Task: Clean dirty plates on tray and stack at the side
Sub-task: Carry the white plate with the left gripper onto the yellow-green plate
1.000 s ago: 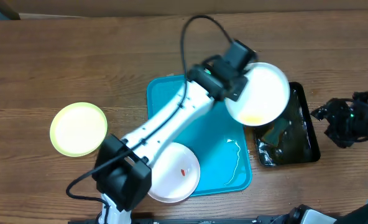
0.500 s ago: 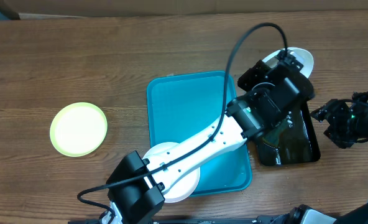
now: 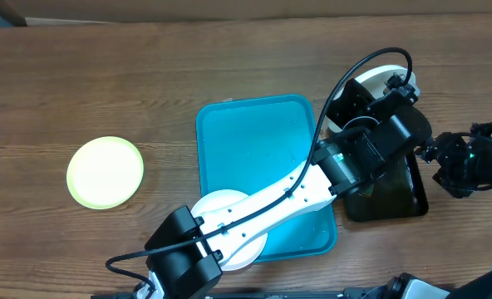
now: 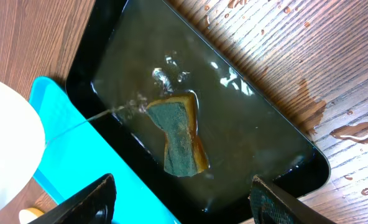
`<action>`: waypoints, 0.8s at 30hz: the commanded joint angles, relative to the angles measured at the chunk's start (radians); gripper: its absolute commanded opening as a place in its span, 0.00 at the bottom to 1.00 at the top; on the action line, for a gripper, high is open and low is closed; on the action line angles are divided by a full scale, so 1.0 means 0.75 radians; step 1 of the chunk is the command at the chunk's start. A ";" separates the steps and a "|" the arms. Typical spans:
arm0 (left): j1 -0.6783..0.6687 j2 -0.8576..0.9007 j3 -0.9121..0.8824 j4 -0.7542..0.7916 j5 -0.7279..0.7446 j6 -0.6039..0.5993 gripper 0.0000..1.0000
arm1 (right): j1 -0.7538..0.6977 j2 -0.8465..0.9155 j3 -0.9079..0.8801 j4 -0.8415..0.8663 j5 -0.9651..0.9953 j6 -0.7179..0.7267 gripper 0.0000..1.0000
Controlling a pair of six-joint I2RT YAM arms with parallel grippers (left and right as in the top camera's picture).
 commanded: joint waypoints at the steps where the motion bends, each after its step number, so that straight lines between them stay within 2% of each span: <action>1: -0.010 0.007 0.033 0.016 -0.038 0.026 0.04 | -0.002 -0.005 0.009 0.001 -0.008 -0.009 0.71; 11: -0.010 0.007 0.033 0.014 -0.038 0.024 0.04 | -0.002 -0.005 0.009 0.001 -0.008 -0.009 0.71; 13: -0.010 0.007 0.033 -0.017 -0.036 -0.019 0.04 | -0.002 -0.005 0.009 0.001 -0.008 -0.009 0.71; 16: 0.014 0.007 0.033 -0.199 0.034 -0.264 0.04 | -0.002 -0.005 0.009 0.001 -0.008 -0.009 0.71; 19: 0.085 -0.010 0.035 -0.428 0.181 -0.616 0.04 | -0.002 -0.005 0.009 -0.001 -0.008 -0.009 0.71; 21: 0.165 -0.046 0.042 -0.557 0.403 -0.847 0.04 | -0.002 -0.005 0.009 0.000 -0.008 -0.009 0.71; 24: 0.328 -0.119 0.043 -0.650 0.794 -1.002 0.04 | -0.002 -0.005 0.009 0.000 -0.008 -0.009 0.71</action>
